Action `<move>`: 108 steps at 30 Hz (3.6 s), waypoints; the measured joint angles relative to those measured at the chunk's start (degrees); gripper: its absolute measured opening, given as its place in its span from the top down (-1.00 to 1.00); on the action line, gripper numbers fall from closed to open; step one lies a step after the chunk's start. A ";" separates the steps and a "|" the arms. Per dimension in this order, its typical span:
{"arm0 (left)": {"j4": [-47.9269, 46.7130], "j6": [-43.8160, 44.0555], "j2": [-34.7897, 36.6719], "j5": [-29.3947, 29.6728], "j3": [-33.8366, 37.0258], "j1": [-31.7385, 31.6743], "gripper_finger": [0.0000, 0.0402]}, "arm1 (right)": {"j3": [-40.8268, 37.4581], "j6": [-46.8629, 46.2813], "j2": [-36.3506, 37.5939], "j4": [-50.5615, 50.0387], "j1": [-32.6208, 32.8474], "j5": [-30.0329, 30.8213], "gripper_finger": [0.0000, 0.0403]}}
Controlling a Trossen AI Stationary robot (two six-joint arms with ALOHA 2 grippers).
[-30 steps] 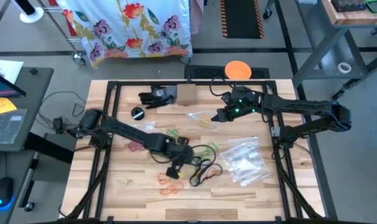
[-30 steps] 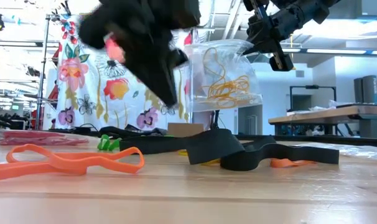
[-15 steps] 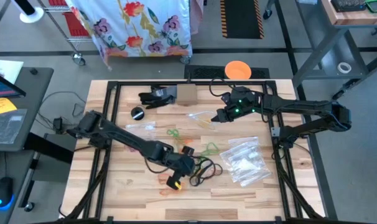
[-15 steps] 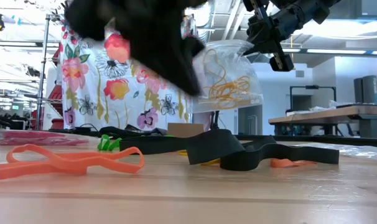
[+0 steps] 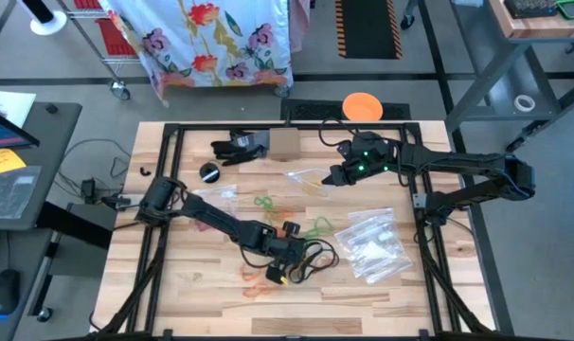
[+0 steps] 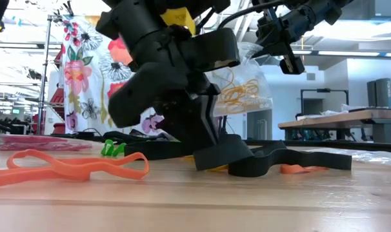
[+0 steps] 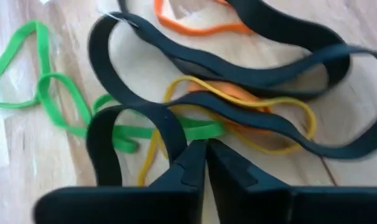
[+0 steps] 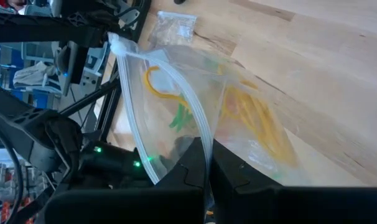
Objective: Sort rubber bands
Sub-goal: Put the yellow rubber band into the transparent zip bag
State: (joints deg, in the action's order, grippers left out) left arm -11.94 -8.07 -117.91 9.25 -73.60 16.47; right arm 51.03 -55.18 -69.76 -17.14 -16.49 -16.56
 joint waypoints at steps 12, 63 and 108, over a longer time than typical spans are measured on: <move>-0.84 0.05 -0.36 4.50 -2.30 2.43 0.36 | 0.00 0.04 0.01 -0.38 0.00 0.09 1.00; -8.67 -0.21 -0.11 -7.86 -3.28 -5.04 0.42 | 0.00 0.15 0.00 -0.38 0.00 0.20 1.00; -6.95 -10.20 30.38 4.69 -6.12 -1.93 1.00 | -0.01 0.15 0.01 -0.41 0.00 0.17 1.00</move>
State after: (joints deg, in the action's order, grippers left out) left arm -18.89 -18.27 -87.53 13.94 -79.72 14.54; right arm 51.02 -55.02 -69.75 -17.55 -16.49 -16.38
